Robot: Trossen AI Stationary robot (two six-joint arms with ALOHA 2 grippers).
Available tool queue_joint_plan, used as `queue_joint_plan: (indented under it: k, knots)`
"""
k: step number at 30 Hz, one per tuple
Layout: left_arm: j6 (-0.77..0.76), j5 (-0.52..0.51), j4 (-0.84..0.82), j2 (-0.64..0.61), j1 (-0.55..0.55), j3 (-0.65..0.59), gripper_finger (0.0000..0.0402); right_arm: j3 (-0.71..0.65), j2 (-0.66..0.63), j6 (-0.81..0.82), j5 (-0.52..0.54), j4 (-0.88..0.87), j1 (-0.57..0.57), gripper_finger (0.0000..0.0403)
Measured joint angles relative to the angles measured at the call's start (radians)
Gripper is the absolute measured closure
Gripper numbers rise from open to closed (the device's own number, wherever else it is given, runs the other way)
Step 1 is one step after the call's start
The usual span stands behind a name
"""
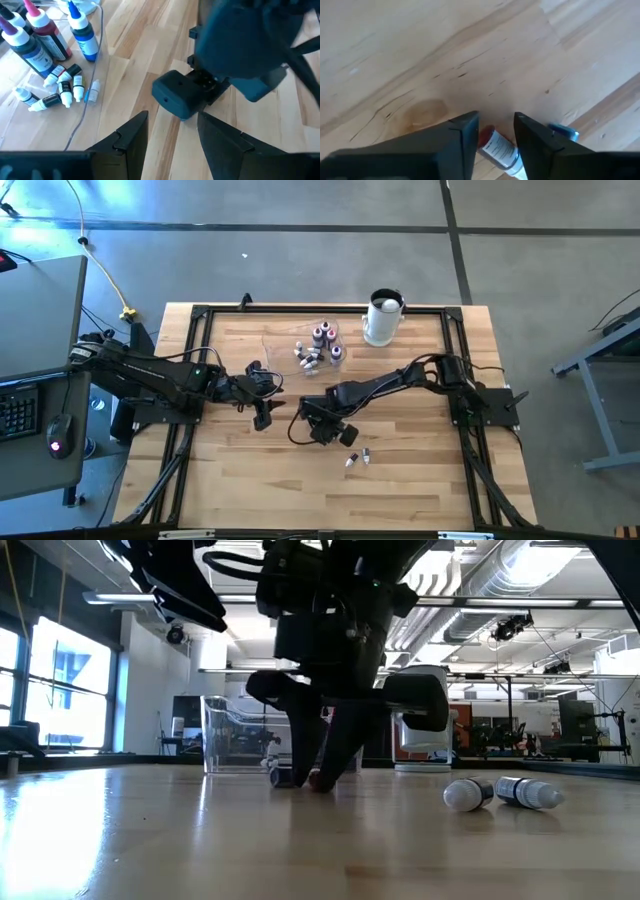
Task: Pick & Place food coloring
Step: Put the small red food coloring bottle into the transparent container
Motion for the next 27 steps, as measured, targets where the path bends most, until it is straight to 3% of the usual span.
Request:
queue_joint_plan:
  k: [4, 9, 18, 23, 27]
  knots:
    - [0.000, 0.008, 0.000, 0.000, 0.000, 0.000, 0.0234, 0.000, 0.000, 0.055, -0.002, 0.001, -0.007, 0.0304]
    - [0.000, 0.007, 0.000, 0.000, 0.000, 0.000, 0.0234, 0.000, -0.006, 0.045, -0.014, 0.005, 0.010, 0.0294]
    - [-0.008, 0.007, 0.000, 0.000, 0.000, 0.000, 0.0234, -0.001, -0.034, 0.022, 0.138, -0.067, 0.055, 0.0241]
    - [-0.010, 0.011, 0.000, 0.000, 0.000, 0.000, 0.0234, 0.000, -0.037, -0.031, 0.090, -0.161, 0.049, 0.0224]
    - [-0.022, 0.012, 0.000, 0.000, 0.000, 0.000, 0.0234, -0.001, -0.037, -0.103, 0.069, -0.119, 0.032, 0.0229]
